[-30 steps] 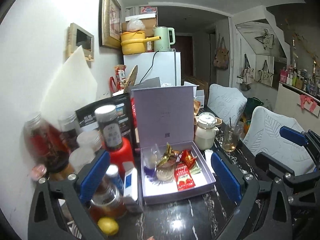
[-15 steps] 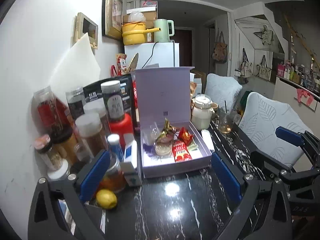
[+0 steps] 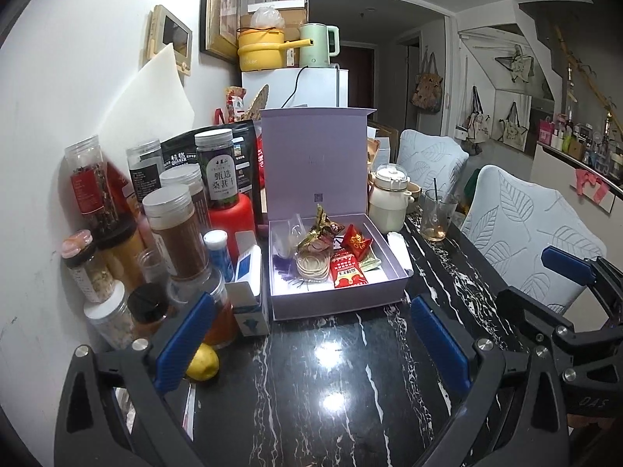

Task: Organize soft objects

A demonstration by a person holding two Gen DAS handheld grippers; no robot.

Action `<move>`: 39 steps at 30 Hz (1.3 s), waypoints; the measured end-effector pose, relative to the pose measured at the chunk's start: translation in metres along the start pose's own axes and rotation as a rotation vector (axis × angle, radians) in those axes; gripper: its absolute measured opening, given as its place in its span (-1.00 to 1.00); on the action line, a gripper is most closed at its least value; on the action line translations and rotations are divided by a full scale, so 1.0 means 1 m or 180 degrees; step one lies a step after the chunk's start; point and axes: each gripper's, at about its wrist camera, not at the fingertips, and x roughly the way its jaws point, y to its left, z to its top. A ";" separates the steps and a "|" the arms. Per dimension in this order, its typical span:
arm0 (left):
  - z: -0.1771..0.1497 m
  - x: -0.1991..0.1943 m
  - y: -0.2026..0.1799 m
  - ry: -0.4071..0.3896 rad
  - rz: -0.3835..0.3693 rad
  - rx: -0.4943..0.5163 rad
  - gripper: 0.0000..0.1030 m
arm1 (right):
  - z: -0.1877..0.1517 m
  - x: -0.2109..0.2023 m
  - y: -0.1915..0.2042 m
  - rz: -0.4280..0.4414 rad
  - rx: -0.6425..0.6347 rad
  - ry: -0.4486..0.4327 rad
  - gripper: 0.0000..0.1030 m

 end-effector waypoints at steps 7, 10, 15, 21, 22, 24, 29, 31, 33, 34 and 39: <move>0.001 0.002 0.000 0.0043 -0.0008 -0.0001 0.99 | -0.001 0.000 0.000 0.0004 0.0000 0.0007 0.78; 0.001 0.003 -0.002 0.0040 -0.0028 0.0011 0.99 | -0.001 0.000 -0.001 0.0017 0.0006 0.0009 0.78; 0.000 0.004 -0.004 0.0046 -0.0047 0.0043 0.99 | -0.001 -0.001 -0.003 0.0014 0.0001 0.0008 0.78; -0.001 0.004 -0.005 0.0050 -0.0049 0.0046 0.99 | -0.001 -0.001 -0.003 0.0016 0.0004 0.0010 0.78; -0.001 0.004 -0.005 0.0050 -0.0051 0.0048 0.99 | -0.001 -0.001 -0.003 0.0016 0.0004 0.0010 0.78; -0.001 0.004 -0.005 0.0050 -0.0057 0.0046 0.99 | -0.001 -0.002 -0.003 0.0016 0.0002 0.0008 0.78; -0.001 0.004 -0.005 0.0054 -0.0061 0.0054 0.99 | -0.001 -0.002 -0.003 0.0016 0.0003 0.0008 0.78; -0.002 0.003 -0.006 0.0056 -0.0067 0.0060 0.99 | -0.001 -0.001 -0.003 0.0017 -0.0001 0.0007 0.78; -0.002 0.003 -0.006 0.0053 -0.0081 0.0066 0.99 | -0.001 -0.001 -0.003 0.0012 0.0002 0.0006 0.78; -0.002 0.003 -0.006 0.0054 -0.0082 0.0065 0.99 | -0.001 -0.002 -0.003 0.0015 0.0001 0.0006 0.78; -0.002 0.004 -0.007 0.0069 -0.0090 0.0061 0.99 | -0.002 -0.001 -0.003 0.0011 -0.0010 0.0024 0.78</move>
